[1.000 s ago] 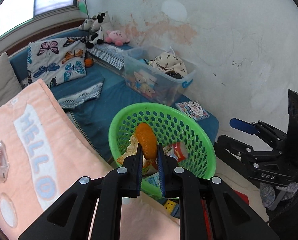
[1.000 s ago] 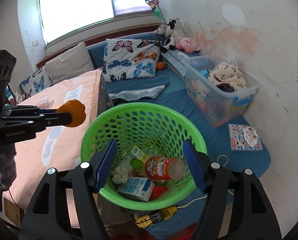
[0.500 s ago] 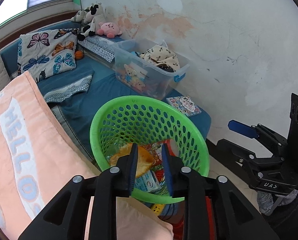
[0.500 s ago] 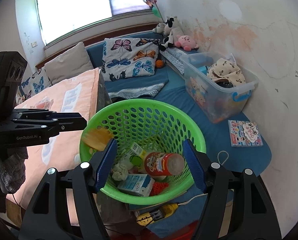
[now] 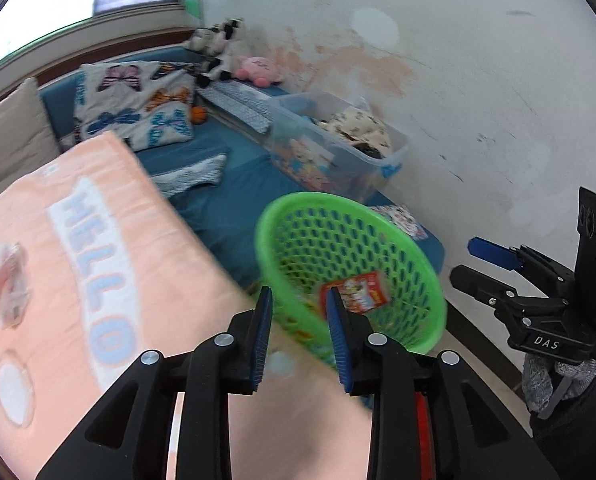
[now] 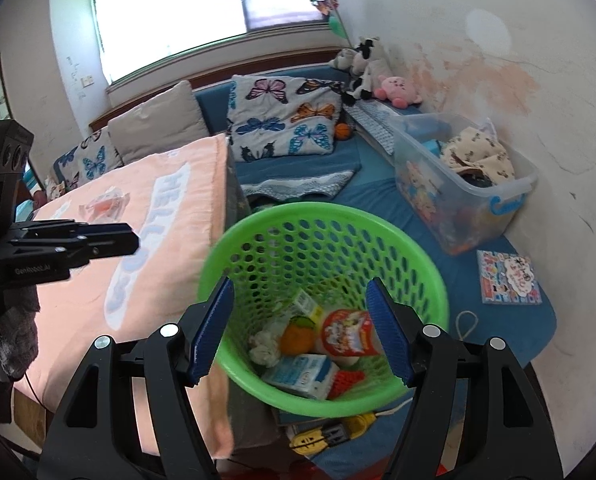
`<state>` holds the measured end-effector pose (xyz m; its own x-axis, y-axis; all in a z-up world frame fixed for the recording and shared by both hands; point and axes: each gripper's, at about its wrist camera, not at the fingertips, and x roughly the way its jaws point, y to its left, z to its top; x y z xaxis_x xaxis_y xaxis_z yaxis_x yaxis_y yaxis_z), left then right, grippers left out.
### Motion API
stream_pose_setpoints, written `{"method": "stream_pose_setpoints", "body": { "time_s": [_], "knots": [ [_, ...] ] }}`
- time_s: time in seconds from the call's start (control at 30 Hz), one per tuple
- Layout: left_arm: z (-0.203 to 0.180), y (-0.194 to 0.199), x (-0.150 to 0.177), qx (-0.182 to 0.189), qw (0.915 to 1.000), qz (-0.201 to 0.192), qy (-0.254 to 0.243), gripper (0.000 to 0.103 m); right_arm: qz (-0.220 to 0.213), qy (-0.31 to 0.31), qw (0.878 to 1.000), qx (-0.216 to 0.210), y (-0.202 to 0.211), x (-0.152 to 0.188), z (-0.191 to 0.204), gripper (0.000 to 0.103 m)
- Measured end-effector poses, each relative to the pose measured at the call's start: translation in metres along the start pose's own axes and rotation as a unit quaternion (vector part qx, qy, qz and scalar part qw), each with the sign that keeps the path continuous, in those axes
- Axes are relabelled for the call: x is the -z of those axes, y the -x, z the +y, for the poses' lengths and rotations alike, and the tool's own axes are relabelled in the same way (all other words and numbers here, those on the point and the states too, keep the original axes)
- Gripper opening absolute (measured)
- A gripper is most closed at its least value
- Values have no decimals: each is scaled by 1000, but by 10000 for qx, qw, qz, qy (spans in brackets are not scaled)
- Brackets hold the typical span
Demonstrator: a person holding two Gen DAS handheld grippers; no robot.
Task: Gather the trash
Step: 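Move both grippers back to the clear plastic bag and round lid, then grasp the clear plastic bag with the right gripper while the left gripper grasps the clear round lid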
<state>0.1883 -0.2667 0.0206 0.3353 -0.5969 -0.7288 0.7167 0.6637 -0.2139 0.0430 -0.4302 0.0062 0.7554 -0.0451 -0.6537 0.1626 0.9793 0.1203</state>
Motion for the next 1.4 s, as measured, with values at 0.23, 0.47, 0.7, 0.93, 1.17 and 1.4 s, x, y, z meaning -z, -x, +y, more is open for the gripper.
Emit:
{"method": "stream_pose_setpoints", "body": {
  "time_s": [0.23,0.47,0.7,0.93,1.17,1.4],
  "knots": [
    [52,42,22,-644,9968,-272,380,34,47,211,9993,-306,-18,-10,35,71],
    [115,75,48,-1319,9872,-347,829,43,100,513,9969,-589,-35,-22,75,71],
    [177,97,78,-1937,9716,-298,1328,43,187,818,9926,-872,-54,-34,121,71],
    [231,112,110,-2275,9552,-174,1887,43,323,1170,9850,-1227,-82,-48,177,71],
    [259,115,127,-2289,9482,-94,2202,43,469,1513,9745,-1587,-113,-59,235,71],
    [276,126,140,-2289,9434,-114,2398,43,705,1741,9628,-1942,-154,-64,288,71]
  ]
}}
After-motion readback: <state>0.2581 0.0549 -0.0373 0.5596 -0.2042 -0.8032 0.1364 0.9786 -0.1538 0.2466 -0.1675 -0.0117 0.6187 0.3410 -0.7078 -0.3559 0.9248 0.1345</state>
